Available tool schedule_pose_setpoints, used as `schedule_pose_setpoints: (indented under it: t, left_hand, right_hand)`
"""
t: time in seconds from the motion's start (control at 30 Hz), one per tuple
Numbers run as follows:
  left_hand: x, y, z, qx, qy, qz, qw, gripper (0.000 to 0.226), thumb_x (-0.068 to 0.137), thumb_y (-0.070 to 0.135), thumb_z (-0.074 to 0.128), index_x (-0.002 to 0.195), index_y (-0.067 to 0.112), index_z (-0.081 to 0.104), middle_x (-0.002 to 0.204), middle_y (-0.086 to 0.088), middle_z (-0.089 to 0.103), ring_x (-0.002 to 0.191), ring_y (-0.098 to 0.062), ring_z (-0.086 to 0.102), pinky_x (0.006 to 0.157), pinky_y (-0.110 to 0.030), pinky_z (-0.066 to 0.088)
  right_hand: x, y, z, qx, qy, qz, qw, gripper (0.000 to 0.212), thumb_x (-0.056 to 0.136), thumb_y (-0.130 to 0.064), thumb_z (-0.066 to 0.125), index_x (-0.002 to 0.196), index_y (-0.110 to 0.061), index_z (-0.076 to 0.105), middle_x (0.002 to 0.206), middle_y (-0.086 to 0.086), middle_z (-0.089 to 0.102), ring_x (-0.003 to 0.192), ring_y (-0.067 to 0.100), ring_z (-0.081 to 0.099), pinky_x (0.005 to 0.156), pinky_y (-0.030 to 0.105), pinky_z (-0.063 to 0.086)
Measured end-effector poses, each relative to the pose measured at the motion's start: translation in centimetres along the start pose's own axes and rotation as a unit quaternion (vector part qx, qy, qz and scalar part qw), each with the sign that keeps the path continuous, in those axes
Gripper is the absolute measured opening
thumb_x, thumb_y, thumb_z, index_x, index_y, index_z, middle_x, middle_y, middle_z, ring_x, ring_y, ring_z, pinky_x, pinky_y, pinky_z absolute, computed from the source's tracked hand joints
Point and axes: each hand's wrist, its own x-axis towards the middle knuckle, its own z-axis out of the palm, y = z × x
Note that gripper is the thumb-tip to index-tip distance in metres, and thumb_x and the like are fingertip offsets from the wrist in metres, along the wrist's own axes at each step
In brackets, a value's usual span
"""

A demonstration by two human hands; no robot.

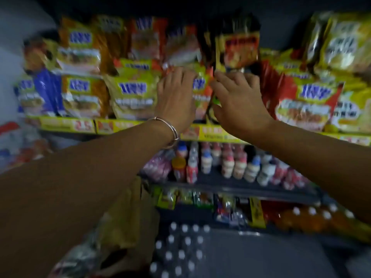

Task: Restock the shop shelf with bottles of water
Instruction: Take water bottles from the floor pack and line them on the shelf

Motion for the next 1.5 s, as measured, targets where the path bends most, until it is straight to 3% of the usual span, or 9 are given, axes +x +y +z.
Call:
schedule_pose_setpoints:
  t: [0.23,0.4,0.5,0.57,0.73,0.93,1.07,1.37,1.5]
  left_hand:
    - [-14.9,-0.7,16.4,-0.074,-0.12,0.015,0.99,0.051,0.065,-0.009,0.062,0.114,0.007,0.058,0.117,-0.016,0.054,0.104,-0.037,0.053,0.08,-0.039,0.033]
    - [-26.6,-3.5,27.3,-0.103,-0.205,0.018,0.973,0.052,0.063,-0.005,0.063,0.113,0.011,0.057,0.114,-0.012,0.056,0.101,-0.034,0.055,0.08,-0.04,0.036]
    - [-33.4,-5.4,33.6,-0.122,-0.244,-0.006,0.962,0.051,0.06,-0.001,0.061,0.109,0.013,0.058,0.111,-0.013,0.057,0.1,-0.034,0.056,0.083,-0.042,0.039]
    - [-37.4,-6.6,37.3,-0.127,-0.268,-0.021,0.955,0.048,0.061,0.0,0.062,0.107,0.013,0.059,0.11,-0.012,0.059,0.101,-0.028,0.053,0.083,-0.034,0.029]
    - [-44.5,-9.0,45.3,-0.14,-0.318,-0.036,0.937,0.041,0.068,0.004,0.055,0.107,0.012,0.061,0.115,-0.012,0.058,0.102,-0.033,0.056,0.084,-0.035,0.029]
    - [-49.8,-11.8,52.6,-0.135,-0.339,-0.069,0.928,0.033,0.077,0.012,0.052,0.109,0.017,0.059,0.119,-0.005,0.053,0.106,-0.029,0.05,0.09,-0.036,0.027]
    - [-51.3,-12.9,54.9,-0.142,-0.34,-0.049,0.929,0.04,0.073,0.028,0.036,0.104,0.017,0.06,0.11,-0.005,0.056,0.101,-0.028,0.054,0.084,-0.031,0.023]
    - [-50.3,-12.6,54.4,-0.148,-0.335,-0.024,0.93,0.031,0.071,0.017,0.056,0.103,0.017,0.06,0.107,-0.004,0.057,0.101,-0.016,0.044,0.081,-0.029,0.021]
    - [-46.4,-10.4,51.1,-0.096,-0.42,-0.024,0.902,0.049,0.082,0.026,0.061,0.127,0.02,0.043,0.129,-0.002,0.041,0.121,-0.022,0.037,0.094,-0.032,0.02]
  right_hand:
    - [-16.5,-2.1,14.1,0.066,-0.103,0.009,0.992,0.038,0.071,-0.018,0.045,0.099,0.0,0.064,0.1,0.017,0.067,0.082,0.035,0.058,0.067,0.037,0.03]
    - [-27.9,-6.7,25.3,0.136,-0.169,0.06,0.974,0.02,0.067,-0.004,0.058,0.085,0.0,0.064,0.079,0.018,0.064,0.072,0.036,0.056,0.059,0.039,0.046]
    - [-34.7,-10.0,32.0,0.16,-0.247,0.102,0.95,0.035,0.052,0.0,0.076,0.084,0.0,0.064,0.081,0.018,0.065,0.07,0.036,0.059,0.06,0.037,0.048]
    - [-38.5,-11.6,36.0,0.167,-0.307,0.131,0.928,0.036,0.051,-0.005,0.08,0.084,0.0,0.064,0.079,0.018,0.064,0.072,0.038,0.06,0.061,0.037,0.051]
    - [-45.6,-14.2,45.1,0.187,-0.448,0.249,0.838,0.053,0.087,-0.032,0.06,0.132,-0.01,0.043,0.13,0.013,0.051,0.121,0.033,0.045,0.096,0.037,0.04]
    - [-49.9,-16.1,54.5,0.273,-0.428,0.469,0.723,0.07,0.08,-0.037,0.072,0.131,-0.002,0.04,0.131,0.019,0.052,0.121,0.035,0.049,0.092,0.037,0.041]
    - [-51.0,-17.4,58.5,0.318,-0.387,0.533,0.683,0.072,0.075,-0.033,0.077,0.13,-0.004,0.042,0.13,0.016,0.055,0.12,0.032,0.051,0.091,0.035,0.043]
    - [-50.3,-15.7,55.9,0.27,-0.361,0.507,0.735,0.062,0.07,-0.042,0.078,0.117,-0.009,0.056,0.116,0.011,0.063,0.107,0.028,0.06,0.081,0.032,0.047]
    - [-46.9,-13.3,49.7,0.286,-0.329,0.475,0.764,0.056,0.07,-0.045,0.077,0.113,-0.012,0.061,0.112,0.008,0.066,0.106,0.025,0.061,0.075,0.025,0.042]
